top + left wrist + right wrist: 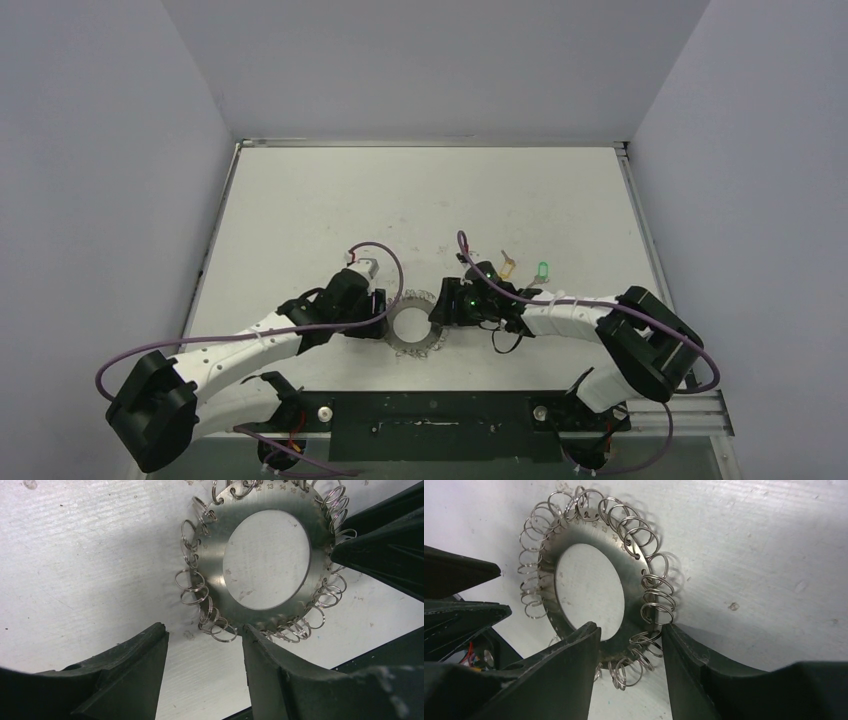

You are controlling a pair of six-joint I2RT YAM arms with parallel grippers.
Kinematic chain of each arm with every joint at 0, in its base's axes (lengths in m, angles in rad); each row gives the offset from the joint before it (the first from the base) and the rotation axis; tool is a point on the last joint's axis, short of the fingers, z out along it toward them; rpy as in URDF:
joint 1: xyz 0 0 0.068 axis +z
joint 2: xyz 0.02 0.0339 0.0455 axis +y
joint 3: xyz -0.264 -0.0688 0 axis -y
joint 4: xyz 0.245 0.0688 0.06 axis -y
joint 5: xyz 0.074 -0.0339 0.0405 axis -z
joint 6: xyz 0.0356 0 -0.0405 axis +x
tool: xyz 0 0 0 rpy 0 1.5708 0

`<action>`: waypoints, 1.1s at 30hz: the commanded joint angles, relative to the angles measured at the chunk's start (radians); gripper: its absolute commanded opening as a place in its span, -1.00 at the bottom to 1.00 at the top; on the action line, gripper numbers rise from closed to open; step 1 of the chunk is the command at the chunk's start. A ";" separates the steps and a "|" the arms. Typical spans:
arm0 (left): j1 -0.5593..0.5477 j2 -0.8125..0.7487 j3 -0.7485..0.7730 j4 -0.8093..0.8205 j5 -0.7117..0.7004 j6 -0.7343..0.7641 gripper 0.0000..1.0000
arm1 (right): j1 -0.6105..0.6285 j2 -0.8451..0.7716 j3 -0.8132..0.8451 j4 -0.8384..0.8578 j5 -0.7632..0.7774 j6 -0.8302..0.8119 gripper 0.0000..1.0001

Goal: Put the keys on the keyring

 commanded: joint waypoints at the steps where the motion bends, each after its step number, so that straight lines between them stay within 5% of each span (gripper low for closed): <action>1: 0.006 -0.025 -0.012 0.030 0.014 -0.002 0.08 | 0.043 -0.010 -0.029 0.097 -0.054 0.057 -0.08; 5: 0.007 -0.016 -0.014 0.047 0.018 -0.002 0.08 | 0.108 -0.081 -0.018 0.009 -0.004 0.047 -0.39; 11: 0.007 0.002 -0.002 0.064 0.039 0.006 0.07 | 0.135 -0.198 0.015 -0.187 0.112 -0.013 -0.41; 33: 0.008 0.048 -0.034 0.100 0.049 -0.025 -0.08 | 0.095 -0.113 0.037 -0.178 0.123 -0.047 0.18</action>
